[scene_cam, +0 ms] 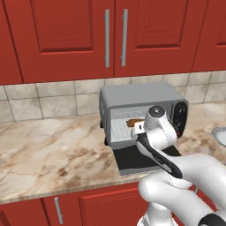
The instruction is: Pull the toaster oven rack outwards. Pick up the baguette from the plate and place it on the toaster oven rack. Close the toaster oven door fully and set the temperature to the lowest setting.
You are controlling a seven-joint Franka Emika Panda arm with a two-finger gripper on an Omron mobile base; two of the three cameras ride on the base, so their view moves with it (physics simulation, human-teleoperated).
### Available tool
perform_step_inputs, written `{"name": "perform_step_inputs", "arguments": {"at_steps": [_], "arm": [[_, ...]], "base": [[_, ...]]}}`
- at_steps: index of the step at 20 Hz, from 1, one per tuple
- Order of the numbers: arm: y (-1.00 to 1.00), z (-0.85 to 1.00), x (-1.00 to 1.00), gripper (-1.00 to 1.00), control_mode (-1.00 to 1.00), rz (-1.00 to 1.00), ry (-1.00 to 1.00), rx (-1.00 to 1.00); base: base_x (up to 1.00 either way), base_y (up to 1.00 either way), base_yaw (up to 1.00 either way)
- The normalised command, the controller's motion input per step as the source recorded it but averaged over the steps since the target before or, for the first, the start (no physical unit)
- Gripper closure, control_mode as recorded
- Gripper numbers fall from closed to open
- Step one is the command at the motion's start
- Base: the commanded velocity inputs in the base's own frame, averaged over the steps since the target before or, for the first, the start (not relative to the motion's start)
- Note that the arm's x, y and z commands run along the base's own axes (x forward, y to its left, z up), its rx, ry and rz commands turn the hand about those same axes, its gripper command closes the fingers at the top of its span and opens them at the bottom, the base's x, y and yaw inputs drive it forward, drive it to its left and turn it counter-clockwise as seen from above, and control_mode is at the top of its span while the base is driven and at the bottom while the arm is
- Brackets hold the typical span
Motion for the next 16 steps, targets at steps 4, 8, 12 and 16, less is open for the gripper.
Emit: {"name": "perform_step_inputs", "arguments": {"at_steps": [4,8,12,16], "arm": [[0.07,-0.35,0.35,-1.00,-1.00,0.00,0.00,-0.07],[0.07,-0.31,0.36,-1.00,-1.00,0.00,-0.02,-0.06],[0.06,-0.28,0.36,-1.00,-1.00,0.00,-0.03,-0.05],[0.02,-0.15,0.29,-1.00,-1.00,0.00,-0.08,-0.03]], "base": [[0.00,0.00,0.00],[0.00,0.00,0.00],[0.00,0.00,0.00],[0.00,0.00,0.00]]}}
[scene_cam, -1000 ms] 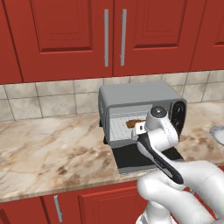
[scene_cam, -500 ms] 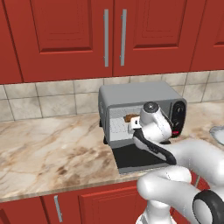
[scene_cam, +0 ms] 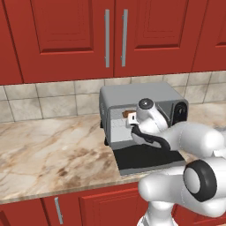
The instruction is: Pull the toaster oven rack outwards. Pick up the baguette from the plate and place it on the toaster oven rack. Close the toaster oven door fully and set the temperature to the lowest setting.
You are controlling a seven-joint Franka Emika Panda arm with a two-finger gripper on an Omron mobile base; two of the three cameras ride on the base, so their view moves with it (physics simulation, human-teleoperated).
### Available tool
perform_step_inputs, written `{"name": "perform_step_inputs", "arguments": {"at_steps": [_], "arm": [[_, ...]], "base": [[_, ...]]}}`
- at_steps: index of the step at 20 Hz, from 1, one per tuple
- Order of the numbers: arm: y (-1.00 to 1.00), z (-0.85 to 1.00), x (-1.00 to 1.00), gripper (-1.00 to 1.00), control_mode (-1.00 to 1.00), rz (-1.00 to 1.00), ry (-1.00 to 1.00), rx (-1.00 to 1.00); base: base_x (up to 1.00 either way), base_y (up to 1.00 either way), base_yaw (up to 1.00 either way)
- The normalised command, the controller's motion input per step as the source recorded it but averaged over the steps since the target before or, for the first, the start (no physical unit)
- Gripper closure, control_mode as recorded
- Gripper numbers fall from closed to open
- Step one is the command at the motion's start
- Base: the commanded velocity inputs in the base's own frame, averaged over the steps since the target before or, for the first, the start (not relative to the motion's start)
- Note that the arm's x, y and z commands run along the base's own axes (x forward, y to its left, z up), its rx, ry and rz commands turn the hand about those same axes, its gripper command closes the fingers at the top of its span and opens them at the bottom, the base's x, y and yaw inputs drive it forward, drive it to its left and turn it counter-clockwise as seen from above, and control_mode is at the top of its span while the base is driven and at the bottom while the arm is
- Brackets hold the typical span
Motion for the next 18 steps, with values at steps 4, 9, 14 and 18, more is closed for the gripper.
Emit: {"name": "perform_step_inputs", "arguments": {"at_steps": [4,9,14,18], "arm": [[0.00,0.00,0.13,-1.00,-1.00,0.00,-0.18,0.00],[0.00,0.11,0.00,-1.00,-1.00,0.00,-0.25,0.00],[-0.01,0.46,0.00,-1.00,-1.00,0.00,-0.23,0.00],[-0.06,0.68,0.00,-1.00,-1.00,0.03,-0.11,0.00]], "base": [[0.00,0.00,0.00],[0.00,0.00,0.00],[0.00,0.00,0.00],[0.00,0.00,0.00]]}}
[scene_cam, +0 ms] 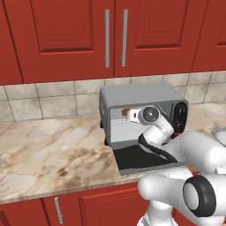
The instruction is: Pull the toaster oven rack outwards. Pick up the baguette from the plate and place it on the toaster oven rack. Close the toaster oven door fully and set the temperature to the lowest setting.
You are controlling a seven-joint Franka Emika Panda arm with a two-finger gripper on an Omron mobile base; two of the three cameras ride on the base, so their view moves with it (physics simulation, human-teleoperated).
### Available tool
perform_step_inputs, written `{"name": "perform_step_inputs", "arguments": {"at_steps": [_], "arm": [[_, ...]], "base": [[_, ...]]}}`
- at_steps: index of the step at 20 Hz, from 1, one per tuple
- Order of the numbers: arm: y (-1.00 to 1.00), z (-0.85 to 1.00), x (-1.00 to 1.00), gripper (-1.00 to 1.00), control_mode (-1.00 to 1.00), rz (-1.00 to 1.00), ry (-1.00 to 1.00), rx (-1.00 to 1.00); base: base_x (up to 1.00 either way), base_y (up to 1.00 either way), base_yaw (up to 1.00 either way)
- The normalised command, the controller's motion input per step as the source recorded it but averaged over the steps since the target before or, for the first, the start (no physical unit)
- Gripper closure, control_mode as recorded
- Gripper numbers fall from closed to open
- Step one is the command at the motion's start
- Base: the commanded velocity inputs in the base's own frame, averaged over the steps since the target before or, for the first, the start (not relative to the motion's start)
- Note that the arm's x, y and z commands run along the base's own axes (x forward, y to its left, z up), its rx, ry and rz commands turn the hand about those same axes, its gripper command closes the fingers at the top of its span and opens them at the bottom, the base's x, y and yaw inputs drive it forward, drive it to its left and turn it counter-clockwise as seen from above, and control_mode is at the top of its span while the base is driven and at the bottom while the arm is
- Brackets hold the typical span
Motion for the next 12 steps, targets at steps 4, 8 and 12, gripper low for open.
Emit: {"name": "perform_step_inputs", "arguments": {"at_steps": [4,8,12], "arm": [[-0.11,0.68,-0.05,-1.00,-1.00,0.06,0.01,0.00],[-0.13,0.74,-0.20,-1.00,-1.00,0.08,0.10,0.00],[-0.15,0.76,-0.41,-1.00,-1.00,0.04,0.16,0.00]], "base": [[0.00,0.00,0.00],[0.00,0.00,0.00],[0.00,0.00,0.00]]}}
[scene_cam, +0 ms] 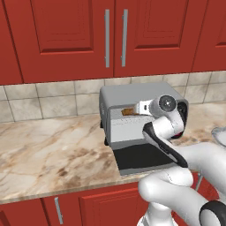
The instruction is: Pull the toaster oven rack outwards. Pick up the baguette from the plate and place it on the toaster oven rack. Close the toaster oven door fully and set the temperature to the lowest setting.
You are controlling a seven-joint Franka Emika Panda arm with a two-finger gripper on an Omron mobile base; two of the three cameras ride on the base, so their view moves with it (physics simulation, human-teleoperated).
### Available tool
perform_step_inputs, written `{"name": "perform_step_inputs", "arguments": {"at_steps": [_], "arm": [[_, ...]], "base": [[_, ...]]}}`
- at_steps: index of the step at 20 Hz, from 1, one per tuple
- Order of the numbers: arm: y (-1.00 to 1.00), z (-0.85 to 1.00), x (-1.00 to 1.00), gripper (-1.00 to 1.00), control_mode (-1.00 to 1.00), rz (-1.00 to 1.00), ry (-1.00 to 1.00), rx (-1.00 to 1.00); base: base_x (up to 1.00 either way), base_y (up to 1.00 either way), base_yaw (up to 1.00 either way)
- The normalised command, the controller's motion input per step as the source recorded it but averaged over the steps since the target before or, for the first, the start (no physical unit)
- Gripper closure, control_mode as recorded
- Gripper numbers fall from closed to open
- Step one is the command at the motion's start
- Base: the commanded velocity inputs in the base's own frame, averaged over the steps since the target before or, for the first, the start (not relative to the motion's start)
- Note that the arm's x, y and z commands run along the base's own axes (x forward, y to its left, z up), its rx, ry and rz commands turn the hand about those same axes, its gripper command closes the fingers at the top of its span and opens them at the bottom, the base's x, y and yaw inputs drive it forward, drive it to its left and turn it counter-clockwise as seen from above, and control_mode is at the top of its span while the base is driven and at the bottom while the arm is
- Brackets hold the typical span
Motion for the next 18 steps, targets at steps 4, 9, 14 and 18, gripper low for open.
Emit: {"name": "perform_step_inputs", "arguments": {"at_steps": [4,9,14,18], "arm": [[-0.17,0.59,-0.59,-1.00,-1.00,0.00,0.25,0.00],[-0.18,0.30,-0.67,-1.00,-1.00,-0.03,0.28,0.00],[-0.18,0.02,-0.66,-1.00,-1.00,-0.12,0.10,0.00],[-0.18,0.00,-0.66,-1.00,-1.00,-0.14,0.00,0.01]], "base": [[0.00,0.00,0.00],[0.00,0.00,0.00],[0.00,0.00,0.00],[0.00,0.00,0.00]]}}
